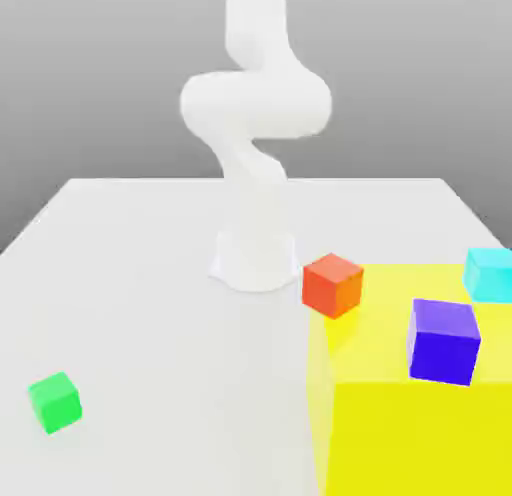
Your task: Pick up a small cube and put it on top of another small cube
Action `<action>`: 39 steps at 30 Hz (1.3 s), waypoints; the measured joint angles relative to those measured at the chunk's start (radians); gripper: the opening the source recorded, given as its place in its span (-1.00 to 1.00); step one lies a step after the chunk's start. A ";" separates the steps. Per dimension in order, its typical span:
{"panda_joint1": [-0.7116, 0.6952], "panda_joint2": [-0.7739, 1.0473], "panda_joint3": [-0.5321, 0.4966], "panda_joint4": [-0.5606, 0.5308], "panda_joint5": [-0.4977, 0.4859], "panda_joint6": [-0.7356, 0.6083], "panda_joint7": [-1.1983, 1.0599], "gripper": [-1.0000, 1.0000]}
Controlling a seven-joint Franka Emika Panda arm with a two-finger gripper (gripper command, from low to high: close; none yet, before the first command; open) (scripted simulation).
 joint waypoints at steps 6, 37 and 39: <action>-0.084 0.223 -0.052 -0.052 -0.022 0.099 0.062 0.00; -0.431 1.127 -0.107 -0.173 0.222 0.564 0.030 -1.00; -0.419 1.089 -0.123 -0.181 0.205 0.534 0.043 -1.00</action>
